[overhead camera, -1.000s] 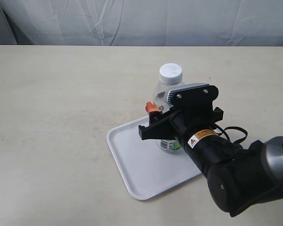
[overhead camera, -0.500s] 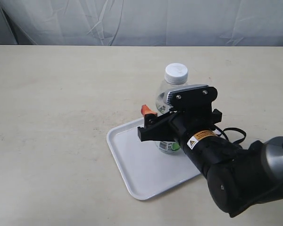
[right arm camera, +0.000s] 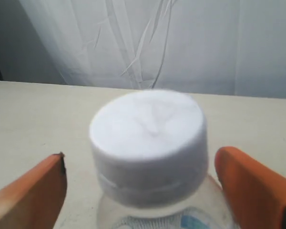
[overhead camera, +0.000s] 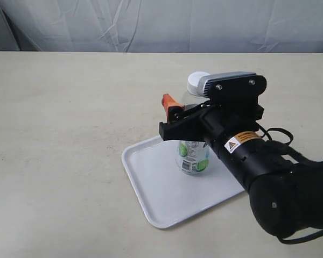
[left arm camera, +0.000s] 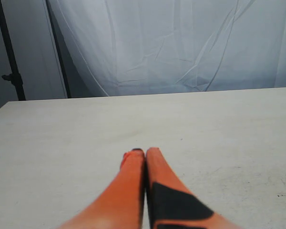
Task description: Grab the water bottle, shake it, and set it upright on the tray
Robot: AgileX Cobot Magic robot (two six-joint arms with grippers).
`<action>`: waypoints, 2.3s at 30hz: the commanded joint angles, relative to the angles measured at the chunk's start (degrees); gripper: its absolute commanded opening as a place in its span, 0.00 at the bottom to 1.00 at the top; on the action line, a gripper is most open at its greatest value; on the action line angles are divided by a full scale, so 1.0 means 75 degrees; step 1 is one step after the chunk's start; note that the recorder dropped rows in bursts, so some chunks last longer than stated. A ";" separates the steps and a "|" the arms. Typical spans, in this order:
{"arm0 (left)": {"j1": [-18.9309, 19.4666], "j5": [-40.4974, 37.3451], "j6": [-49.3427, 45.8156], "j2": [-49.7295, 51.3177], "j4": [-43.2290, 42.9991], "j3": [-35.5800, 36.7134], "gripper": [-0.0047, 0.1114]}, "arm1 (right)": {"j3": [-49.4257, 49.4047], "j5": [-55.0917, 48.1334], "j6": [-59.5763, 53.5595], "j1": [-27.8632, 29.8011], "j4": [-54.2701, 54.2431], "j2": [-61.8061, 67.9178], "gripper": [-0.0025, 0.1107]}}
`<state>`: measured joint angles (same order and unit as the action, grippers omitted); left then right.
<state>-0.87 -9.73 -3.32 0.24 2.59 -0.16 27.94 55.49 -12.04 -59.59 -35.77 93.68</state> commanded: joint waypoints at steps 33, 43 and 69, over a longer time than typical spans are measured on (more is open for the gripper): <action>-0.0053 0.0091 0.0020 -0.0032 -0.0054 0.0021 0.06 | 0.0122 -0.1886 -0.6164 0.0025 -0.4539 -0.5991 0.02; -0.0053 0.0106 0.0020 -0.0032 -0.0170 0.0021 0.06 | 0.0141 -0.3240 -0.6609 0.1233 -0.4674 -0.6569 0.02; -0.0053 0.0106 0.0020 -0.0032 -0.0204 0.0021 0.06 | -0.1011 -1.0517 -0.0689 0.8034 0.1709 -0.9341 0.02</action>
<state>-0.87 -9.73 -3.32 0.24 1.28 -0.16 22.48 -23.44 -34.22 0.28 -41.81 26.32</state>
